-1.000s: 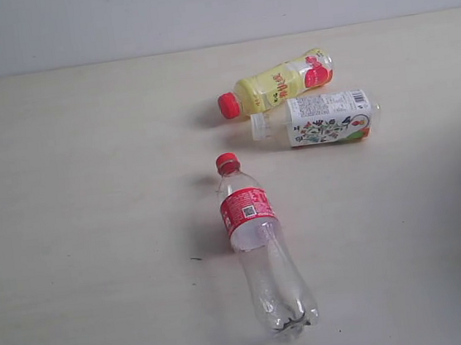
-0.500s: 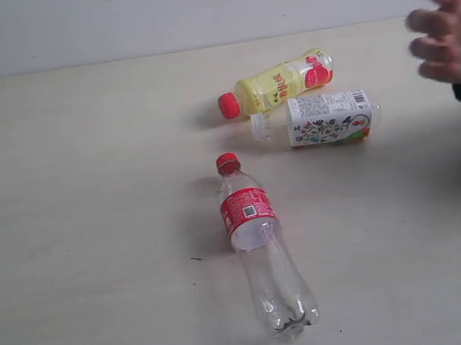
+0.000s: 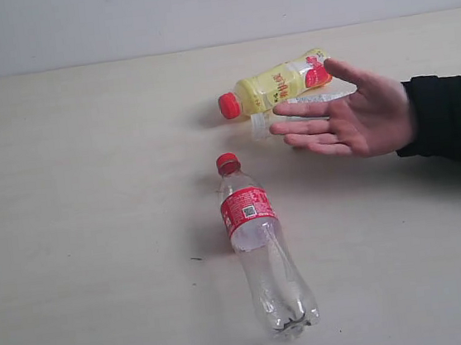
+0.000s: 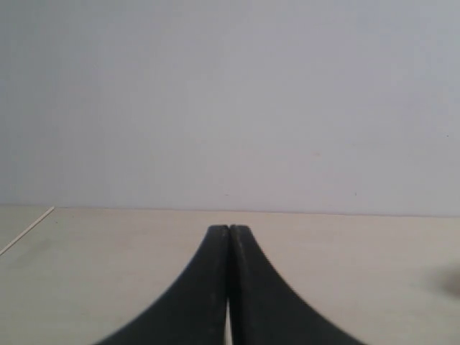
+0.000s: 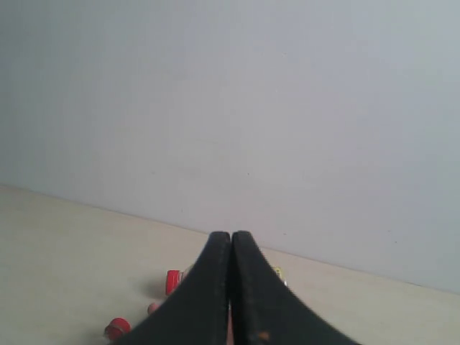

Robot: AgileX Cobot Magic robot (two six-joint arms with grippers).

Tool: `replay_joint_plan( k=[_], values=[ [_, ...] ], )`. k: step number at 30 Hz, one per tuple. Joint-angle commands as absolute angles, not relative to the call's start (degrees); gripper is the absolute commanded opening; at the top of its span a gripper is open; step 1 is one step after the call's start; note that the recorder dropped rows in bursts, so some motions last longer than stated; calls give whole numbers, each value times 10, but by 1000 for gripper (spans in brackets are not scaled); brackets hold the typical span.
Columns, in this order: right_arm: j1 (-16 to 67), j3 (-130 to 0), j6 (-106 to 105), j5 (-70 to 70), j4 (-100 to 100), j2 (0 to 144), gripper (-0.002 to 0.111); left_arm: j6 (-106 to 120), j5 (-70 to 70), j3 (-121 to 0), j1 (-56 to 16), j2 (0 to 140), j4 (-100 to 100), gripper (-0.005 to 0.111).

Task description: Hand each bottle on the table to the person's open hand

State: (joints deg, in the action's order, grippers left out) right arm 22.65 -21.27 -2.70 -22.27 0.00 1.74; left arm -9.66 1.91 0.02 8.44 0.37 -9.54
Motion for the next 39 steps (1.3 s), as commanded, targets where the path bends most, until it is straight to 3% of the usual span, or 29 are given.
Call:
replay_joint_plan(
  k=[1,29,35,39],
  values=[
    [227,-212,-25,-224,0,14,0,-94,17,0,86,0,-99,0],
    [227,-214,-11,-236,0,24,0,-94,17,0,86,0,-99,0],
    [227,-251,12,-266,38,133,0,-94,17,0,86,0,-99,0],
    [227,-304,-113,-329,176,270,0,-94,17,0,86,0,-99,0]
  ],
)
